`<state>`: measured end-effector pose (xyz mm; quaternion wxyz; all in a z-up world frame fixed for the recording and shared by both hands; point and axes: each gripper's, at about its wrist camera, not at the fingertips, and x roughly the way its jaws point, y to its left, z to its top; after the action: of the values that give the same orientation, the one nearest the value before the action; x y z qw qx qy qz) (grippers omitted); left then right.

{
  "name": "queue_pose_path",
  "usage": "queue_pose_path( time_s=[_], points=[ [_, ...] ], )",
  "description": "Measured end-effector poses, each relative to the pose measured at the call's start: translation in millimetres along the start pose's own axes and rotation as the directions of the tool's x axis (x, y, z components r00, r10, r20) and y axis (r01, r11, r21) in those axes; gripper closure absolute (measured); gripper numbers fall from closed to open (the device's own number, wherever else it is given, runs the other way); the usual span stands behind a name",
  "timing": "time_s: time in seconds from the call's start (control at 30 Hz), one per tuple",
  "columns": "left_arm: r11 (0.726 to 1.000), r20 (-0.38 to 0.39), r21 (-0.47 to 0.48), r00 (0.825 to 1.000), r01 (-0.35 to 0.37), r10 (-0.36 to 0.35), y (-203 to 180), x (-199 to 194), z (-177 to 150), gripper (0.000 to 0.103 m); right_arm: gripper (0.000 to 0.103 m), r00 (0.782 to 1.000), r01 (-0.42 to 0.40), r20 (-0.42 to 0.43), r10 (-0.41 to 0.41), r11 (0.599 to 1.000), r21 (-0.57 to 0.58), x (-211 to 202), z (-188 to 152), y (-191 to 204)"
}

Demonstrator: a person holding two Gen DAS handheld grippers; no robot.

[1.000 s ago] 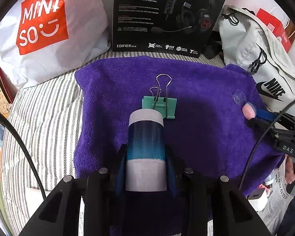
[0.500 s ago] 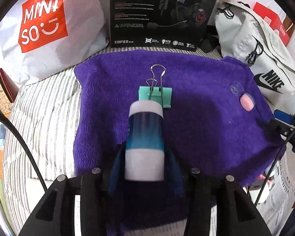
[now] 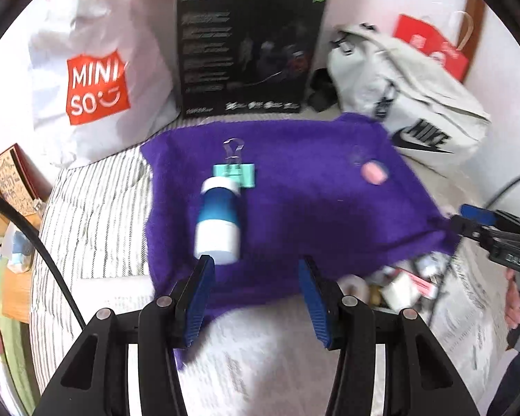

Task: Organize rigid objects
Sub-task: 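Grasp the white tape roll with the left tool while the right tool grasps a small white-capped bottle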

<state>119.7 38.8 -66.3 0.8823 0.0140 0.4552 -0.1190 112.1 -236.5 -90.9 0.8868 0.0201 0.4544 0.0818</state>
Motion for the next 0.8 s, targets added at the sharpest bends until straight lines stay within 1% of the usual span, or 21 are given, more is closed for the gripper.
queue_pose_path(
  time_s=[0.1,0.2,0.3,0.43,0.5,0.8],
  points=[
    [0.999,0.002,0.008,0.999,0.044,-0.044,-15.5,-6.1,-10.8,0.055,0.042,1.000,-0.005,0.005,0.005,0.999,0.034,-9.6,-9.8,-3.1],
    [0.998,-0.012,0.025,0.998,0.065,-0.064,-31.1,-0.4,-20.9,0.055,0.042,1.000,-0.003,0.006,0.003,0.999,0.051,-18.5,-19.0,-6.3],
    [0.996,-0.037,0.015,0.996,0.085,-0.084,-45.1,13.6,-27.0,0.055,0.042,1.000,-0.013,0.007,0.012,0.998,0.065,-27.4,-28.0,-9.7],
    [0.998,-0.064,0.029,0.996,0.064,-0.062,-60.0,32.7,-33.2,0.055,0.042,1.000,-0.015,0.005,0.015,0.998,0.062,-33.5,-36.6,-12.0],
    [0.997,-0.074,0.027,0.995,0.070,-0.068,-63.3,36.7,-35.8,0.055,0.042,1.000,-0.019,0.002,0.019,0.998,0.063,-34.2,-39.8,-13.1],
    [0.997,-0.090,-0.031,0.994,0.064,-0.066,-66.1,61.0,-32.6,0.055,0.042,0.999,-0.031,-0.034,0.033,0.996,0.078,-20.7,-49.5,-19.4]
  ],
)
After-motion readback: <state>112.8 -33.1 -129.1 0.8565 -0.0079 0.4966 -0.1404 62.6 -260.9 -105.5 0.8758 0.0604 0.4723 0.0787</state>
